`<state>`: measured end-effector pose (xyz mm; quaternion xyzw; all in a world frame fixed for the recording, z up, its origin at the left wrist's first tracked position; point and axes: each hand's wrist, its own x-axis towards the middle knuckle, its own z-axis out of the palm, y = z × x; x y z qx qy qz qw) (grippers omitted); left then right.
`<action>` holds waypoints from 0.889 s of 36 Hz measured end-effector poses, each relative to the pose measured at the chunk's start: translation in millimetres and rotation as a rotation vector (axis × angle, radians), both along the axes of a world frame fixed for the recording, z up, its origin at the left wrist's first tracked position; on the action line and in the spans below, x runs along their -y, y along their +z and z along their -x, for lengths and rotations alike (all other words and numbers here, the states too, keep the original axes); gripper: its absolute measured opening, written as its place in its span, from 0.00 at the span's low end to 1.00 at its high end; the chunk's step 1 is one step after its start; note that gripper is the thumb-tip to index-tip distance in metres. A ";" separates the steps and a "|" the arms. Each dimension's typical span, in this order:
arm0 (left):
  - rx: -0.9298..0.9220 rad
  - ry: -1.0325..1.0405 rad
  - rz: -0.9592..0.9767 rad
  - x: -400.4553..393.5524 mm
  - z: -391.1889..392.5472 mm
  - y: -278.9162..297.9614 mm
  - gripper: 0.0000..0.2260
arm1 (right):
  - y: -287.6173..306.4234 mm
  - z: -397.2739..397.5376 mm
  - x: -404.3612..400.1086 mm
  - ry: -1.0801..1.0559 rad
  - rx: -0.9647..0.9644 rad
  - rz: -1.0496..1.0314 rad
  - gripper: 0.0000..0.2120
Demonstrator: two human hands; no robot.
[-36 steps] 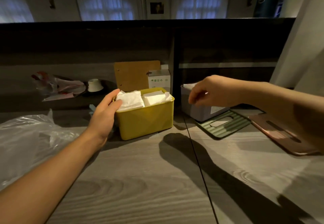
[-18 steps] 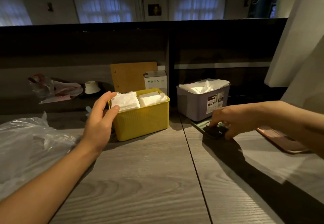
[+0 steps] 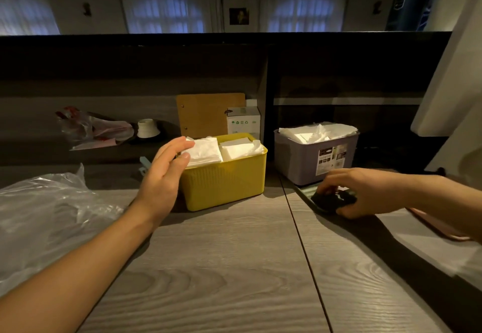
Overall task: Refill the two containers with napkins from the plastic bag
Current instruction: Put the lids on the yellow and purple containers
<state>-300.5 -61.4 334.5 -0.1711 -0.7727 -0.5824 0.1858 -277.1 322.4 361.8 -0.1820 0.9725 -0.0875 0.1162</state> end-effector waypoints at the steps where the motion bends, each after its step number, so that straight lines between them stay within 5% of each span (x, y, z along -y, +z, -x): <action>1: -0.010 0.006 0.002 0.7 1.5 0.3 0.19 | 0.7 -1.1 -0.2 0.004 0.005 0.022 0.22; 9: -0.046 0.023 -0.020 2.6 10.4 -5.3 0.10 | 27.7 -1.6 1.2 -0.023 0.225 0.313 0.17; 15: -0.043 0.007 -0.017 5.4 14.5 -2.4 0.12 | 55.5 -0.5 -2.0 -0.037 0.340 0.376 0.10; 19: -0.013 -0.014 -0.031 9.2 16.1 -0.8 0.12 | 73.3 8.5 -14.1 -0.033 0.401 0.482 0.25; 25: 0.019 -0.054 -0.061 10.0 17.9 -1.5 0.11 | 111.5 -0.8 21.6 0.159 0.114 0.718 0.27; 28: 0.014 -0.115 -0.087 11.5 17.9 -1.1 0.12 | 128.2 -11.2 77.7 0.296 -0.187 0.668 0.16; 32: -0.008 -0.147 -0.120 15.9 19.7 -10.3 0.18 | 132.0 -6.0 143.5 0.396 -0.295 0.548 0.15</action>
